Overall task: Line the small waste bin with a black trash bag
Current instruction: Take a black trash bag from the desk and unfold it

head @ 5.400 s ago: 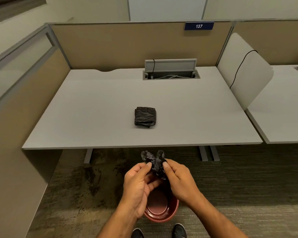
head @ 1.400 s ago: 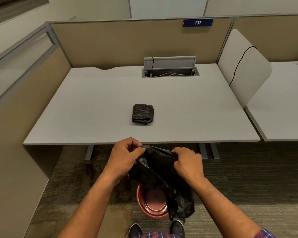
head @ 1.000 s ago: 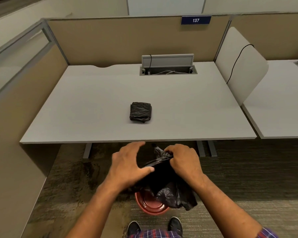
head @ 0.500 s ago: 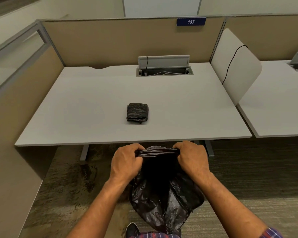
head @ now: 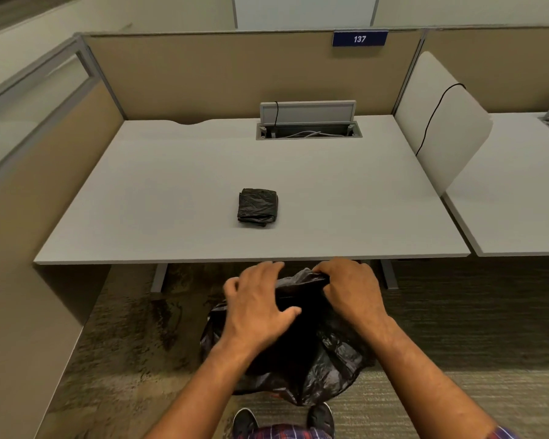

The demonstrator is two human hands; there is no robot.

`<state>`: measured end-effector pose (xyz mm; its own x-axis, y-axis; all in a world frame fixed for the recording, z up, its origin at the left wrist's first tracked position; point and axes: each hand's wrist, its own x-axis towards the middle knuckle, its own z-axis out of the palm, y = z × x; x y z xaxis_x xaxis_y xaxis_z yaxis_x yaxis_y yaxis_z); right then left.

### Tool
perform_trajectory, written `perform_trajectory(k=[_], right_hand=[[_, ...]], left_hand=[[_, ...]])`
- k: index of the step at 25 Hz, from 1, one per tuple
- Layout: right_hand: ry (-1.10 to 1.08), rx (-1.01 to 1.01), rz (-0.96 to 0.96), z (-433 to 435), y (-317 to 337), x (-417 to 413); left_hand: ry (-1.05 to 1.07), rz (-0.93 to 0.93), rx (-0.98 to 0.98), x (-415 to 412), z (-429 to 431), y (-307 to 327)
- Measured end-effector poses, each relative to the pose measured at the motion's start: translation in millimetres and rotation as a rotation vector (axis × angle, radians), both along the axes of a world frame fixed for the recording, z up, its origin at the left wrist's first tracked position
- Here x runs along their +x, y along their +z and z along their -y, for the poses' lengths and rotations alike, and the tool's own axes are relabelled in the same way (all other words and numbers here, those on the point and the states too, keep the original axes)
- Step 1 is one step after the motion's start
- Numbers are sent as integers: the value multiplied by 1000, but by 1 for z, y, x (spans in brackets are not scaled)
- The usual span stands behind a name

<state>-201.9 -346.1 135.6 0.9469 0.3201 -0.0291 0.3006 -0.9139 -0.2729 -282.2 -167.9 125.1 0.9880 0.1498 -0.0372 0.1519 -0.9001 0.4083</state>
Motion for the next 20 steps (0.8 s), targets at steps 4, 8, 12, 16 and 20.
perform_trajectory(k=[4, 8, 12, 16, 20], right_hand=[[55, -22, 70, -11, 5, -1], [-58, -61, 108, 7, 5, 3], [-173, -90, 66, 25, 3, 9], [-267, -79, 33, 40, -1, 14], [-252, -31, 52, 39, -2, 13]], left_hand=[[-8, 162, -148, 18, 17, 13], [56, 210, -223, 26, 3, 24], [129, 269, -276, 23, -16, 23], [239, 260, -313, 16, -41, 17], [376, 195, -192, 7, -60, 9]])
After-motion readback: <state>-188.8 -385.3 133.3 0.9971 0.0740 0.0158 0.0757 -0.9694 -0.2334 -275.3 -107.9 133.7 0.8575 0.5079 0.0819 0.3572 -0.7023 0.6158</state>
